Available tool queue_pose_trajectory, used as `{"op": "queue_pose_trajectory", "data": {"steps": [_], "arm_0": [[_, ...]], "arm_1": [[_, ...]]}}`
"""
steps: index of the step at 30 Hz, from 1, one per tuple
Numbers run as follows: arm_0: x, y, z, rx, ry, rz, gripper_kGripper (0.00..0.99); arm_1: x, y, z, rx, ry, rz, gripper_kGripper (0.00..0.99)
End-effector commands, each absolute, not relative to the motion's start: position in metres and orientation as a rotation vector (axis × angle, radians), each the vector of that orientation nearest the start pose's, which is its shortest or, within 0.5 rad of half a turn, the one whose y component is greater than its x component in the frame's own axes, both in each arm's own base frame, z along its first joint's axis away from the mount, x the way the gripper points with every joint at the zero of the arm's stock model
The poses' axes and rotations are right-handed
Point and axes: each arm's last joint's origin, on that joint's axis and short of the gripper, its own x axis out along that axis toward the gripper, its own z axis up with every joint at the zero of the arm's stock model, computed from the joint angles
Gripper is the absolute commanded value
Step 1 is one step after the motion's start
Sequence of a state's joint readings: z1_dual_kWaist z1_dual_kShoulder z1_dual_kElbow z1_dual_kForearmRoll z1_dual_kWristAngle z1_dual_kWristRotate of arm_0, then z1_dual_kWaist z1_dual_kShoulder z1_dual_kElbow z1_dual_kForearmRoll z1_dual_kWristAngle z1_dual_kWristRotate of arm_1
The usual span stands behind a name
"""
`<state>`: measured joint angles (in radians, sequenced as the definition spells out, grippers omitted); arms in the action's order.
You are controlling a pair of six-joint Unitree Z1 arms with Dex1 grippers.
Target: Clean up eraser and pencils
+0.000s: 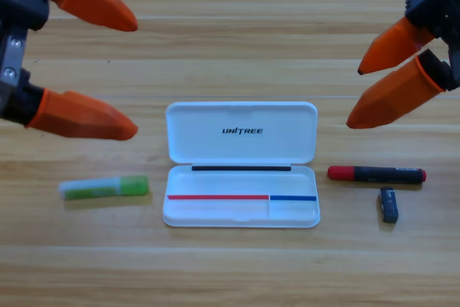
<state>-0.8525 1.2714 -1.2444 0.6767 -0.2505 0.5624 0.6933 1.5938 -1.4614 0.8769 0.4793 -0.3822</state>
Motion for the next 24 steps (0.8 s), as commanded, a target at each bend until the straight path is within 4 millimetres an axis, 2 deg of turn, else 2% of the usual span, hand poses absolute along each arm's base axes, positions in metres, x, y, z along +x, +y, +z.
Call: {"op": "queue_pose_trajectory", "data": {"steps": [1, 8, 15, 17, 21, 24], "arm_0": [[0.128, -0.169, 0.404, 0.713, 0.440, -1.246, 0.977], [0.127, -0.169, 0.404, 0.713, 0.441, -1.246, 0.979], [0.127, -0.169, 0.403, 0.716, 0.449, -1.242, 0.979], [0.128, -0.168, 0.402, 0.727, 0.457, -1.222, 0.979], [0.135, -0.169, 0.406, 0.805, 0.484, -1.130, 0.979], [0.147, -0.173, 0.412, 0.903, 0.532, -1.026, 0.980]], "arm_1": [[0.193, 0.198, 0.390, -0.428, 0.800, 1.290, 0.983], [0.191, 0.194, 0.394, -0.394, 0.820, 1.233, 0.983], [0.211, 0.174, 0.380, -0.333, 0.959, 0.838, 0.985], [0.214, 0.170, 0.372, -0.303, 1.006, 0.710, 0.983], [0.217, 0.167, 0.350, -0.260, 1.103, 0.559, 0.983], [0.216, 0.163, 0.331, -0.231, 1.161, 0.456, 0.985]]}}
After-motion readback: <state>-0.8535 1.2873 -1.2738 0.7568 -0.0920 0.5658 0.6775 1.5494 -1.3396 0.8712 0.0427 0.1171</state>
